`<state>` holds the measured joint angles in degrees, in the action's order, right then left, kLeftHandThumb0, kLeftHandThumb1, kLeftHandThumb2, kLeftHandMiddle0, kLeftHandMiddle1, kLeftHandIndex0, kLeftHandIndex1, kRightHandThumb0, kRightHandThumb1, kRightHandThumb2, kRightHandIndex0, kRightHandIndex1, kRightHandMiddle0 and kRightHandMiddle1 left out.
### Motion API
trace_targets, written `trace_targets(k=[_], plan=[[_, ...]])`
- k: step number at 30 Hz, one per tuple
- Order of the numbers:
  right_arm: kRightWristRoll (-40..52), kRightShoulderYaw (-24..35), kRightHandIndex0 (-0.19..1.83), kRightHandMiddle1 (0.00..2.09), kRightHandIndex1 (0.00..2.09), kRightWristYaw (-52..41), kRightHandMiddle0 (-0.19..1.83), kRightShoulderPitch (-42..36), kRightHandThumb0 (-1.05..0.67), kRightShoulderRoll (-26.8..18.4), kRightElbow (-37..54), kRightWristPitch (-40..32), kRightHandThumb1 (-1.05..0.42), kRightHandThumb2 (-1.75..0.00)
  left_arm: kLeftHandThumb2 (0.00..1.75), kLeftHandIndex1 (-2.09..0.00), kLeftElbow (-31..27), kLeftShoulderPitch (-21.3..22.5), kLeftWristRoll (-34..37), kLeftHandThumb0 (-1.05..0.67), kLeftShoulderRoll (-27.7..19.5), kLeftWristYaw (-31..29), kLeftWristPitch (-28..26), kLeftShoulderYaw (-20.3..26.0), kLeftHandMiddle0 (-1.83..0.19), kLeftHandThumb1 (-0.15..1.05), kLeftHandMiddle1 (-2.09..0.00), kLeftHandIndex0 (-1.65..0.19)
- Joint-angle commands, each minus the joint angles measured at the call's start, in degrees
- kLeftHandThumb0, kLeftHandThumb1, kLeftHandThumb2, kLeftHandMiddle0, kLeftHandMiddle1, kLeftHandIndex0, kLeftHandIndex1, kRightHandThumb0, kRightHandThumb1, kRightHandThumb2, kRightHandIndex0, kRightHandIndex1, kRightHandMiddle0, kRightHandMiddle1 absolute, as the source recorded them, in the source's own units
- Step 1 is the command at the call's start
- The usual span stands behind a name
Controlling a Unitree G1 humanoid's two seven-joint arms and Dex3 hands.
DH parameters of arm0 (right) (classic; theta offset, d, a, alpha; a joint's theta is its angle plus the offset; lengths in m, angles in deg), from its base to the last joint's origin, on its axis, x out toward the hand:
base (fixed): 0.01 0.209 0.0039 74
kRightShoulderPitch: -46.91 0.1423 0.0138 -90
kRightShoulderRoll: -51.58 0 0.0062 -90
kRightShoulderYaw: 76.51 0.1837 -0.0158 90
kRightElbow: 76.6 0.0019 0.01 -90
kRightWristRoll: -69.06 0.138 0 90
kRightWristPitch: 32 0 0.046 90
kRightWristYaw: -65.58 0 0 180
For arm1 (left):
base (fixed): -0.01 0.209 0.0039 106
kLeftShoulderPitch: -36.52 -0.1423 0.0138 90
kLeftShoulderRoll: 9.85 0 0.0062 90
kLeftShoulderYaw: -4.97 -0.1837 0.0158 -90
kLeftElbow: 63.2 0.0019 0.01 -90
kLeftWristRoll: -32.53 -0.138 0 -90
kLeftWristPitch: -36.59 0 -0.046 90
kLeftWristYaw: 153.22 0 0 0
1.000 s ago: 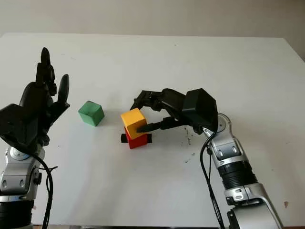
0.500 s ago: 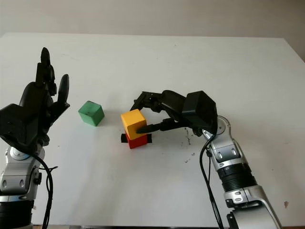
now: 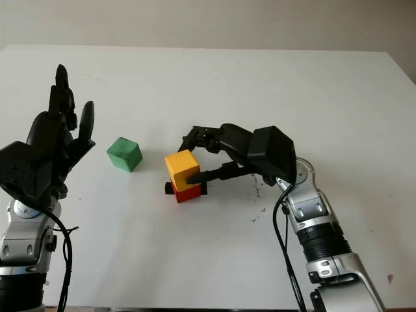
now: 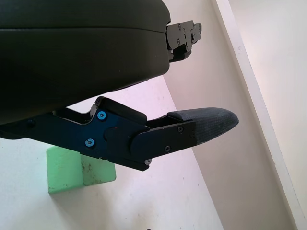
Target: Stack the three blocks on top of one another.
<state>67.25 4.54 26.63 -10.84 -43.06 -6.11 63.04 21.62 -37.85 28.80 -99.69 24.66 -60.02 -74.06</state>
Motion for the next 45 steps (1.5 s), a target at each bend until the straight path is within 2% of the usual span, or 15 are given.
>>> trace_targets(k=[1, 27, 45], plan=[[0.2, 0.2, 0.23, 1.28, 0.05, 0.1, 0.49, -0.6, -0.65, -0.3, 0.5, 1.0, -0.94, -0.06, 0.65, 0.0, -1.1, -0.5, 0.1, -0.67, -0.3, -0.1, 0.2, -0.1, 0.19, 1.05, -0.01, 0.19], [-0.3, 0.2, 0.21, 1.24, 0.05, 3.7, 0.47, -1.3, -0.6, 1.0, -3.2, 5.5, -0.94, -0.05, 0.65, 0.0, -1.9, -1.0, 0.4, -0.66, -0.3, -0.4, -0.6, -0.1, 0.19, 1.05, 0.0, 0.19], [-0.6, 0.1, 0.21, 1.23, 0.05, 4.3, 0.48, -1.5, -0.57, 1.1, -2.8, 5.1, -0.93, -0.05, 0.64, 0.0, -1.9, -1.1, 0.6, -0.66, -0.3, -0.5, -0.8, 0.0, 0.19, 1.05, 0.0, 0.19]])
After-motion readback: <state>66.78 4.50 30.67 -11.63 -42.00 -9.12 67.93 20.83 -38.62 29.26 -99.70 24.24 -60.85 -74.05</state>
